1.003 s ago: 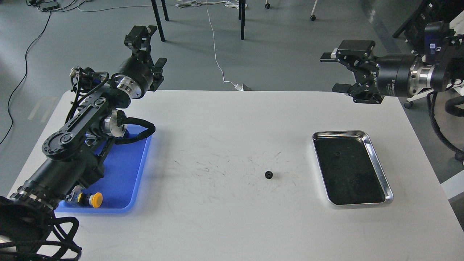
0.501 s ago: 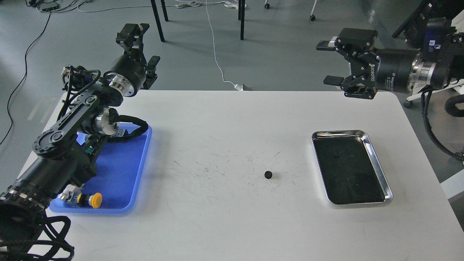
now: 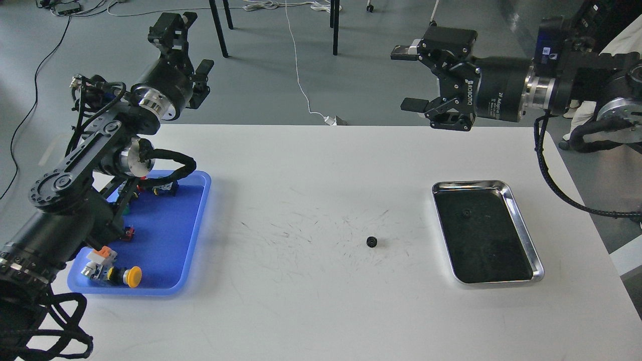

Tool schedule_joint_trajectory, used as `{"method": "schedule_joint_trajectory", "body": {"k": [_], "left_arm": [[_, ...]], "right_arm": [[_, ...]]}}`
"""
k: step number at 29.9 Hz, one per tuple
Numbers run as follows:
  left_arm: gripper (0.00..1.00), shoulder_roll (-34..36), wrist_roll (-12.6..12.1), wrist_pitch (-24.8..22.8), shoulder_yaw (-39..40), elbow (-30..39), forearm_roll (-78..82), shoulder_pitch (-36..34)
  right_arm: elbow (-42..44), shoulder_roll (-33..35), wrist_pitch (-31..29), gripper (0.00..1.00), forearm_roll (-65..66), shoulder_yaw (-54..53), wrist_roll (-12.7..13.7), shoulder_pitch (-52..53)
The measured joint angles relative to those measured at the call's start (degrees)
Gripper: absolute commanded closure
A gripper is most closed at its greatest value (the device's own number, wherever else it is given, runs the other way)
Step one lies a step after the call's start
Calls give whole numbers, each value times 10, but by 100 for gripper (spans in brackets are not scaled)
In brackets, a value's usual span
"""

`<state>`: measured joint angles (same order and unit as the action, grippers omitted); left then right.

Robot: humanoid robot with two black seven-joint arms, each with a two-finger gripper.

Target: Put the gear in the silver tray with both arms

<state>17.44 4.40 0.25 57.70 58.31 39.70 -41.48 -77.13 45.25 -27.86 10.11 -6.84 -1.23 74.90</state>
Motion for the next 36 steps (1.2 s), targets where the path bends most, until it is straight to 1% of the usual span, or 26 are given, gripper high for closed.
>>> {"method": "schedule_joint_trajectory", "body": {"k": [22,36], "left_arm": [[2,2,0,1,0,1,0,1],[2,5,6,7,-2,0,1,3]], "right_arm": [[-4,3,-1,3,-1,7,-1,-6],[-2,6,-1,3,0,13,-1,-14]]}}
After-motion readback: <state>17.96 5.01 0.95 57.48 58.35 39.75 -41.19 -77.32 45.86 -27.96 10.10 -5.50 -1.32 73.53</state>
